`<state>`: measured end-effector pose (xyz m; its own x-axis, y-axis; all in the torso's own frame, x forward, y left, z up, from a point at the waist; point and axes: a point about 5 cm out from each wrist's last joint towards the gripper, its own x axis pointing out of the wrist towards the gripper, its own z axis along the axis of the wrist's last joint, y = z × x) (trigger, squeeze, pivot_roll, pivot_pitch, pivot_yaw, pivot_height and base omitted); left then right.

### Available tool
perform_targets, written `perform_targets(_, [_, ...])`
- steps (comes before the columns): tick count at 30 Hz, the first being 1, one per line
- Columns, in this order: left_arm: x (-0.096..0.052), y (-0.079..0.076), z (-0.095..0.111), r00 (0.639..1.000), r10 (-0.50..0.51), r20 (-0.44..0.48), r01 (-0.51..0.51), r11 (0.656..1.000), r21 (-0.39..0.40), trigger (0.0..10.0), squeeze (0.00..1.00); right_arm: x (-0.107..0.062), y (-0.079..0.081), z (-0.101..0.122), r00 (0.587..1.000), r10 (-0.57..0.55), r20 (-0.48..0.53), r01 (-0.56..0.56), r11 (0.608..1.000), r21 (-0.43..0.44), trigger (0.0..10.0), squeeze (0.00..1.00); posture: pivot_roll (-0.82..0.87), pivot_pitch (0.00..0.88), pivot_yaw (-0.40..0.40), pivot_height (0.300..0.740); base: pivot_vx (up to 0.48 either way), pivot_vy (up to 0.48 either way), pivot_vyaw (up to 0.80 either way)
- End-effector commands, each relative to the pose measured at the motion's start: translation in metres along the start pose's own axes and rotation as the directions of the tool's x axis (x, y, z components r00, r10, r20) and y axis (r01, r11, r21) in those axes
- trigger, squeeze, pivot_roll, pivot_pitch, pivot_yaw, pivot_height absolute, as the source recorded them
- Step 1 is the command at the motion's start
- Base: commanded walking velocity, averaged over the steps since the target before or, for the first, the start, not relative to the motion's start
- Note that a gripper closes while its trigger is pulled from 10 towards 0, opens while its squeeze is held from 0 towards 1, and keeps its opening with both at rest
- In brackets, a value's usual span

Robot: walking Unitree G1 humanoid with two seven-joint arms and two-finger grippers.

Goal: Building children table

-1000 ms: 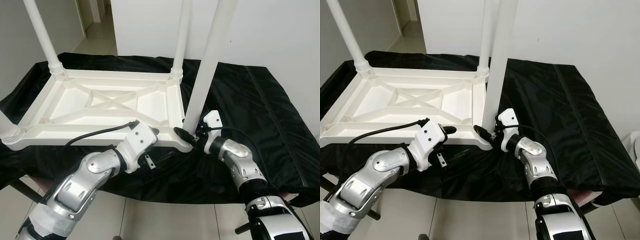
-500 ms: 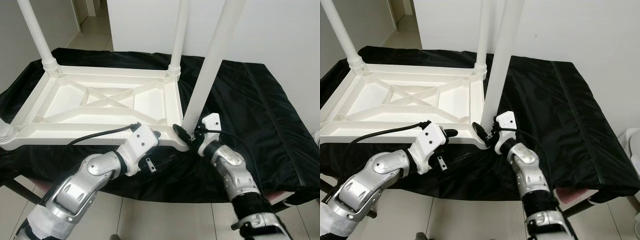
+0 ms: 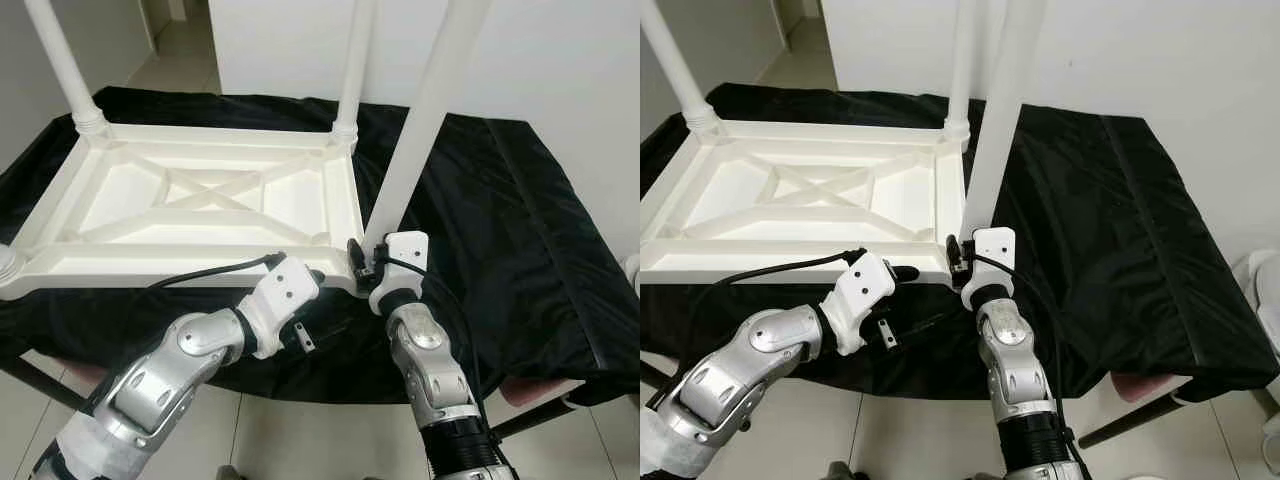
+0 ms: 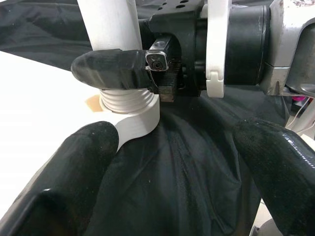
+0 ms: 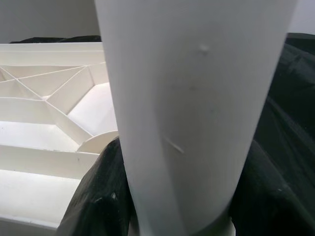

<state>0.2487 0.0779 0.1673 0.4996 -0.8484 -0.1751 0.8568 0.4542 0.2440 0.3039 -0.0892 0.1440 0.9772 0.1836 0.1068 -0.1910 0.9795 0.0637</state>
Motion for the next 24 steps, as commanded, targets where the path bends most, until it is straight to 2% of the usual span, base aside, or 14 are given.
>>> perform_targets(1, [0.001,-0.007,0.002,0.991,-0.134,-0.007,0.134,0.991,0.016,10.0,0.0,-0.005,0.005,-0.009,0.999,-0.001,-0.048,0.003,0.998,0.057,10.0,0.0,-0.09,0.097,-0.004,0.74,0.0,0.0,0.0])
perform_targets(2, [0.001,-0.007,0.002,0.991,-0.134,-0.007,0.134,0.991,0.016,10.0,0.0,-0.005,0.005,-0.009,0.999,-0.001,-0.048,0.003,0.998,0.057,10.0,0.0,-0.09,0.097,-0.004,0.74,0.0,0.0,0.0])
perform_targets(3, [0.001,-0.005,0.003,0.991,-0.134,-0.005,0.134,0.991,0.016,10.0,0.0,-0.006,0.006,-0.007,0.999,0.021,-0.03,-0.019,0.998,0.064,10.0,1.0,-0.09,0.101,-0.002,0.74,0.0,0.0,0.0])
perform_targets(7, [0.0,-0.004,0.002,0.991,-0.136,-0.014,0.136,0.99,0.024,10.0,0.0,-0.009,0.006,-0.001,0.997,0.083,0.008,-0.083,0.994,0.074,10.0,1.0,-0.1,0.079,0.006,0.74,0.0,0.0,0.0])
perform_targets(12, [0.001,-0.002,0.003,0.99,-0.139,-0.014,0.139,0.99,0.036,10.0,0.0,-0.011,-0.008,0.001,0.991,0.134,0.004,-0.134,0.99,0.051,10.0,1.0,-0.09,0.078,0.01,0.74,0.0,0.0,0.0])
perform_targets(13, [0.001,-0.002,0.003,0.99,-0.139,-0.014,0.14,0.99,0.036,10.0,0.0,-0.011,-0.01,0.001,0.984,0.179,0.0,-0.179,0.983,0.041,10.0,0.04,-0.1,0.073,0.011,0.74,0.0,0.0,0.0])
perform_targets(14, [0.001,-0.002,0.004,0.99,-0.14,-0.013,0.141,0.989,0.035,10.0,0.0,-0.011,-0.011,0.001,0.978,0.21,-0.001,-0.21,0.977,0.034,10.0,0.04,-0.1,0.073,0.011,0.74,0.0,0.0,0.0])
perform_targets(16, [0.001,-0.003,0.004,0.99,-0.143,-0.009,0.143,0.989,0.033,10.0,0.0,-0.01,-0.025,0.0,0.931,0.363,-0.037,-0.364,0.931,-0.028,10.0,0.0,-0.1,0.075,0.015,0.74,0.0,0.0,0.0])
perform_targets(18, [0.002,-0.004,0.004,0.989,-0.148,-0.007,0.148,0.989,0.029,10.0,0.0,-0.008,-0.035,-0.001,0.898,0.435,-0.064,-0.439,0.896,-0.065,10.0,0.0,-0.1,0.076,0.019,0.74,0.0,0.0,0.0])
perform_targets(19, [0.002,-0.004,0.004,0.989,-0.148,-0.007,0.148,0.989,0.029,10.0,0.0,-0.008,-0.035,-0.001,0.898,0.435,-0.064,-0.439,0.896,-0.065,10.0,0.0,-0.1,0.076,0.019,0.74,0.0,0.0,0.0])
perform_targets(20, [0.002,-0.006,0.003,0.988,-0.155,-0.008,0.155,0.988,0.026,10.0,0.0,-0.005,-0.041,-0.001,0.88,0.47,-0.072,-0.475,0.874,-0.101,10.0,0.0,-0.1,0.077,0.019,0.74,0.0,0.0,0.0])
perform_targets(21, [0.002,-0.006,0.003,0.988,-0.155,-0.008,0.155,0.988,0.026,10.0,0.0,-0.005,-0.041,-0.001,0.88,0.47,-0.072,-0.475,0.874,-0.101,10.0,0.0,-0.1,0.077,0.019,0.74,0.0,0.0,0.0])
perform_targets(24, [0.002,-0.007,0.003,0.987,-0.161,-0.011,0.161,0.987,0.026,10.0,0.0,0.004,-0.046,-0.001,0.851,0.516,-0.099,-0.526,0.838,-0.146,10.0,0.0,-0.1,0.078,0.021,0.74,0.0,0.0,0.0])
